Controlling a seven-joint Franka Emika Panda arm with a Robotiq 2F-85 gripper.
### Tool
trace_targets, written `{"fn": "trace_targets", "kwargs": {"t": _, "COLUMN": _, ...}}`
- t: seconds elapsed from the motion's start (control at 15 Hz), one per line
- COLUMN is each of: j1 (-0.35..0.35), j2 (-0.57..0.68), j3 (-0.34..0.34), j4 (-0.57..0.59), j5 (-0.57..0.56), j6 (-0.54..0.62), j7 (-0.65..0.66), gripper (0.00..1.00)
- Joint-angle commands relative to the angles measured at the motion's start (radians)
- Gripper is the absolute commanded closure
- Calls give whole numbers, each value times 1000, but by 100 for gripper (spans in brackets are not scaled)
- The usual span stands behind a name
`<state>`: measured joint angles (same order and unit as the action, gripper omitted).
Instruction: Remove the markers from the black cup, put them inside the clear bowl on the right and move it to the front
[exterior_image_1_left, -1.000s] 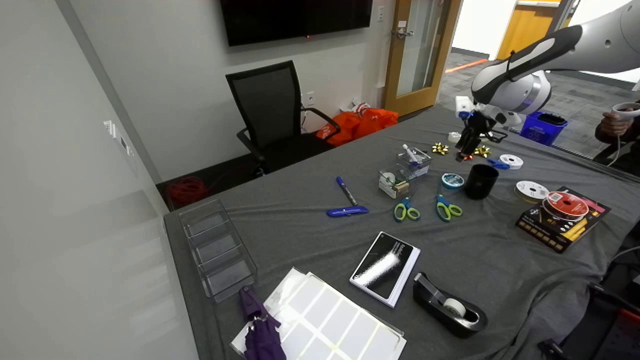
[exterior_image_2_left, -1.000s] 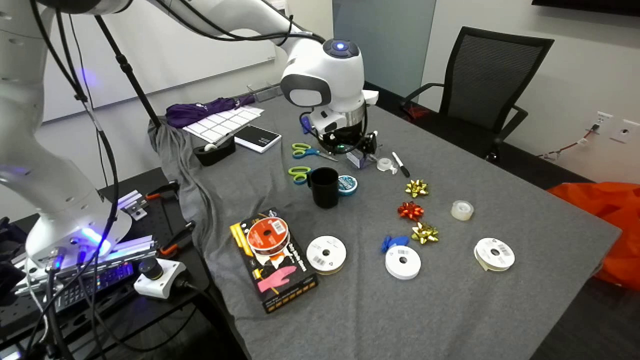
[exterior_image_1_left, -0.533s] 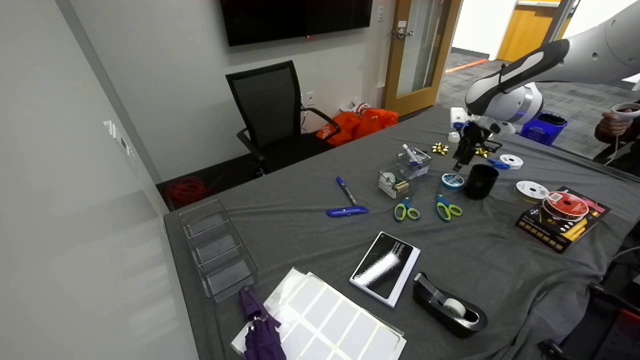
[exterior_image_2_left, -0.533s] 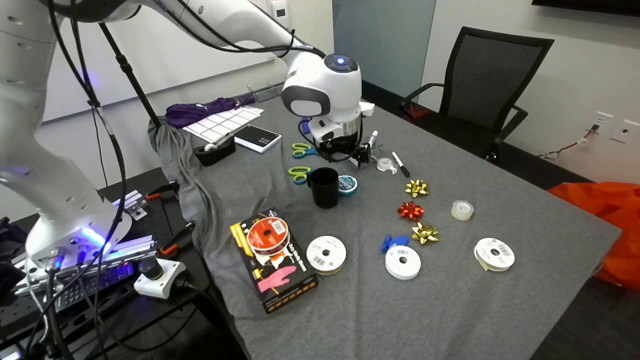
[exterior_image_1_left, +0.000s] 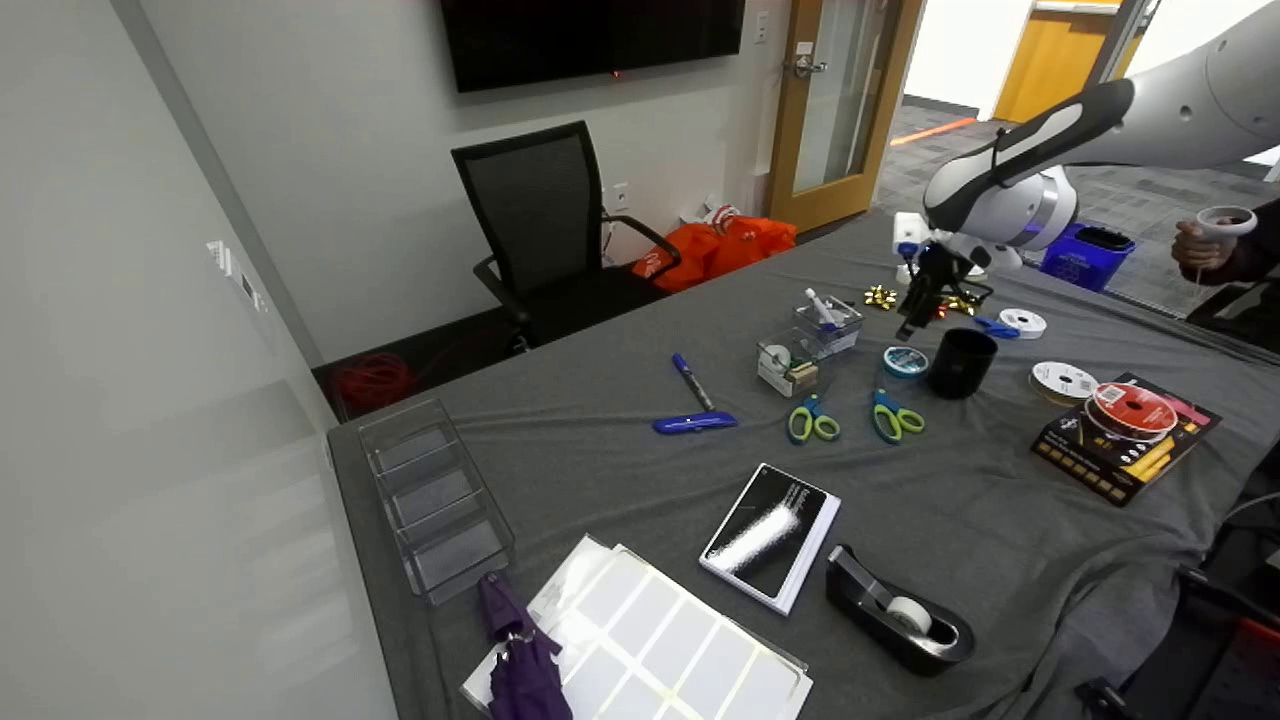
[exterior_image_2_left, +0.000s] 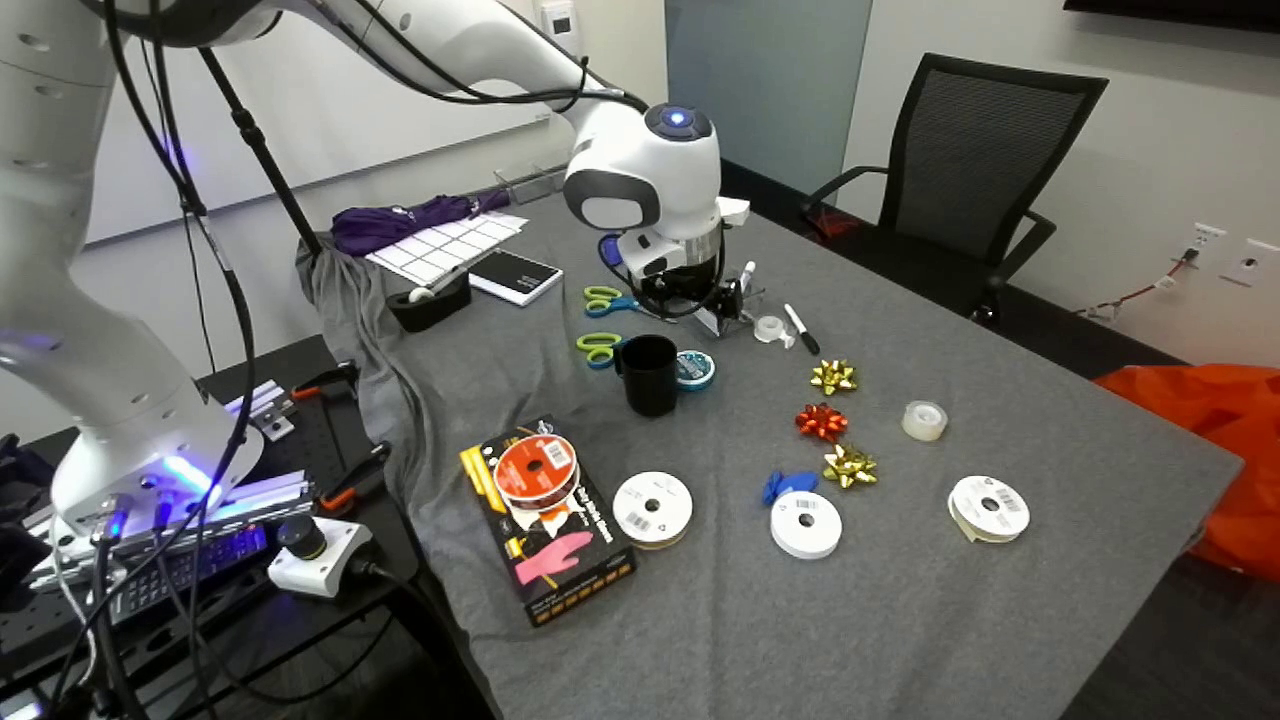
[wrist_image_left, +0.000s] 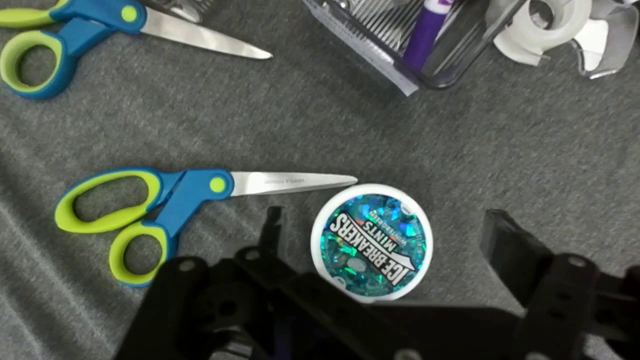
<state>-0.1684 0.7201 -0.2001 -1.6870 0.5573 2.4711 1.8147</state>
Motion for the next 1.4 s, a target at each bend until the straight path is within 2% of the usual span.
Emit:
{"fn": "trace_targets", "kwargs": {"t": 0.0, "j1": -12, "j2": 24, "j3": 34, "j4": 40, "j5": 12, "j6": 43, "j7": 71, "gripper": 0}}
{"fn": "trace_targets", "kwargs": {"t": 0.33, "j1": 27, "j2": 88, "j3": 6, "j4": 135, "j5": -27, "j6": 42, "j7": 351, "gripper": 0}}
{"fn": "trace_targets", "kwargs": {"t": 0.67, "j1": 19, "j2": 158, "j3": 11, "j4": 256, "j5": -60, "j6": 18, "j7": 604, "gripper": 0}}
{"fn": "trace_targets", "kwargs": {"t": 1.27, "j1": 23, "j2": 253, "j3": 8, "j4": 370, "j5": -175, "j6": 30, "j7": 827, "gripper": 0}}
{"fn": "trace_targets", "kwargs": {"t": 1.33, "j1": 73, "j2": 266, "j3": -61, "j4": 370, "j5": -88, "j6": 24, "j7": 785, "gripper": 0}}
